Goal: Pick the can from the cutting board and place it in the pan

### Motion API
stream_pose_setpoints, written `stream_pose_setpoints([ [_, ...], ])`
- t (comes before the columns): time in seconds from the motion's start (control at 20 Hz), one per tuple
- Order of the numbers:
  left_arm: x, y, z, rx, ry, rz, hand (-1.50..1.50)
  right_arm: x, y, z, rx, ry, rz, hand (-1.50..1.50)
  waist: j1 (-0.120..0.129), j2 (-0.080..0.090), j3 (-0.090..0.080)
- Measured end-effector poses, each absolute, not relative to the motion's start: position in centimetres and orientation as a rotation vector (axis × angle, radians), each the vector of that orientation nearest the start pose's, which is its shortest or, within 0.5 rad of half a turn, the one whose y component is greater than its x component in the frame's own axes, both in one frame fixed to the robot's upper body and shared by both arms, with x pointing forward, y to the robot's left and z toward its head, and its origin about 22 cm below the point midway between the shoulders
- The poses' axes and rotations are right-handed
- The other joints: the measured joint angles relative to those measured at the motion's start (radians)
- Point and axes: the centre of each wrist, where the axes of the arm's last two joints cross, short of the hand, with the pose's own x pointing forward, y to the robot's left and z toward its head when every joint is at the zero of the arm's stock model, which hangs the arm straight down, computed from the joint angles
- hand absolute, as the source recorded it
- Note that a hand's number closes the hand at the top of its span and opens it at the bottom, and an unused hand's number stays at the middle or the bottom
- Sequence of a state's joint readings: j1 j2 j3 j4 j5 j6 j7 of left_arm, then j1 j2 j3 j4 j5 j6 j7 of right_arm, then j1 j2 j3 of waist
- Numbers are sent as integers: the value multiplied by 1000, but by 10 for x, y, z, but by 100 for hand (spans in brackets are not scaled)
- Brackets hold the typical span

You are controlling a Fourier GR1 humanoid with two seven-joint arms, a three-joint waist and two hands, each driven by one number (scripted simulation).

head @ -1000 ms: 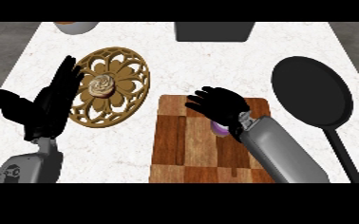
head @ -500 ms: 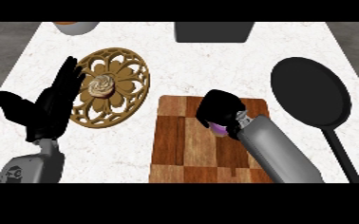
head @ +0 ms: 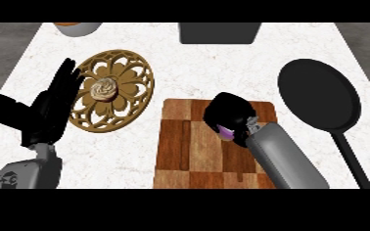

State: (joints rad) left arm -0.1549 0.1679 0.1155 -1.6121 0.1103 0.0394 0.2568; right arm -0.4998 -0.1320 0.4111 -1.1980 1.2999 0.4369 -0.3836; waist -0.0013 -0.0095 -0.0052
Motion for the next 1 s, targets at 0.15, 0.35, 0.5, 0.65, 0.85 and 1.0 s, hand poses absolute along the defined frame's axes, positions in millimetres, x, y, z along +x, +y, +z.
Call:
stream_pose_setpoints([
  [0.15, 273, 281, 61, 114, -1512, 56, 0, 322, -133, 25, -481, -1321, 1844, 150, -16, -7, 0],
  [0.35, 270, 284, 56, 133, -1506, 73, 0, 309, -142, 24, -673, -1261, 1546, 150, -34, -10, 2],
  [0.5, 271, 285, 60, 131, -1507, 73, 0, 296, -141, 43, -855, -1281, 1415, 150, -35, -7, 3],
  [0.65, 271, 280, 58, 130, -1503, 76, 0, 280, -138, 74, -1022, -1352, 1317, 150, -37, -6, 4],
  [0.85, 274, 278, 59, 130, -1507, 65, 0, 254, -130, 120, -1183, -1440, 1193, 150, -28, -3, 4],
  [1.0, 273, 276, 60, 116, -1512, 59, 0, 235, -136, 148, -1238, -1455, 1129, 150, -17, 2, 4],
])
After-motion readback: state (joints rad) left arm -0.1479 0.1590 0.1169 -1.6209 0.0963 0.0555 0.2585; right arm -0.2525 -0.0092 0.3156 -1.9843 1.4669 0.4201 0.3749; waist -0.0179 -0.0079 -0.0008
